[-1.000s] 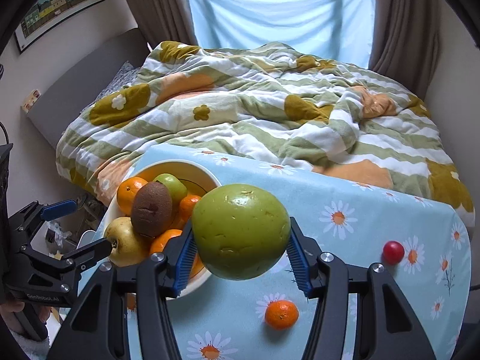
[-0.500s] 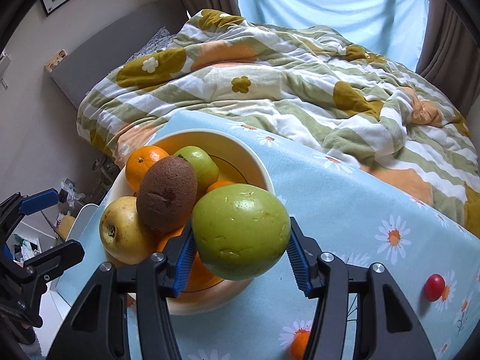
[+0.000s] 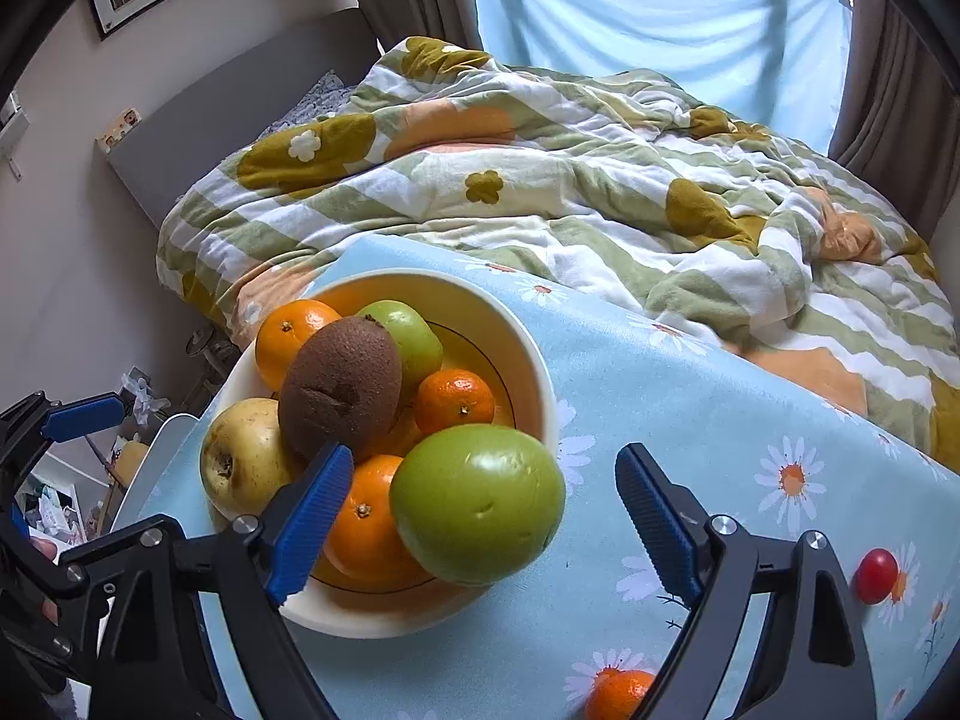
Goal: Organize fruits
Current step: 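Lower the green apple into the plate and open the right gripper, then grasp the small mandarin with the left gripper while the right gripper grasps the other red tomato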
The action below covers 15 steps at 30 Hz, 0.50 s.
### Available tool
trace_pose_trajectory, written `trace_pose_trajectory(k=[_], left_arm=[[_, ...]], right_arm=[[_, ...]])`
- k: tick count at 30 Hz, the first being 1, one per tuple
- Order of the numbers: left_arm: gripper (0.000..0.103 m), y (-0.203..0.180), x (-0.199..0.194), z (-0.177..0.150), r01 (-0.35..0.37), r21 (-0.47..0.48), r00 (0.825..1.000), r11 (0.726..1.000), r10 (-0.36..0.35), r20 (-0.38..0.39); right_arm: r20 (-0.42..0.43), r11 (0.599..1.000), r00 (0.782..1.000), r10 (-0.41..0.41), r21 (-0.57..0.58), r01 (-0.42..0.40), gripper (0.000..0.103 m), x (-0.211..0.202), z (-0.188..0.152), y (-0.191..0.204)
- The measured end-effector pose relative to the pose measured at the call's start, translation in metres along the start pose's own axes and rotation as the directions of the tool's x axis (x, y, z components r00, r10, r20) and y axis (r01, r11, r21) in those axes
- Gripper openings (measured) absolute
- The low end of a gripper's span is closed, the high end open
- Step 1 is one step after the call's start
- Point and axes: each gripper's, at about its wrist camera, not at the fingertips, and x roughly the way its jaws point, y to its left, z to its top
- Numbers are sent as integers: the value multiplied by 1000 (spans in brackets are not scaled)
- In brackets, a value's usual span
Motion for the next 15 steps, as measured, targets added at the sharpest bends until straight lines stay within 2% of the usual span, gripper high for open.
trace_pose_trajectory(k=[6, 11, 13, 14, 15], left_arm=[[103, -1, -5, 4, -4, 28, 1000, 1000, 4, 1], [103, -3, -21, 10, 5, 65, 999, 998, -7, 34], [103, -5, -29, 13, 8, 86, 999, 996, -12, 49], [103, -7, -33, 14, 10, 96, 998, 995, -16, 55], [103, -8, -37, 15, 13, 107, 998, 994, -20, 62]], right_arm=[[33, 1000, 999, -23, 18, 23, 87, -16, 2, 2], [70, 997, 995, -67, 37, 65, 87, -38, 4, 6], [92, 995, 992, -86, 49, 82, 93, -51, 5, 8], [104, 994, 990, -95, 57, 90, 101, -58, 4, 8], [115, 993, 988, -105, 66, 98, 102, -65, 4, 9]])
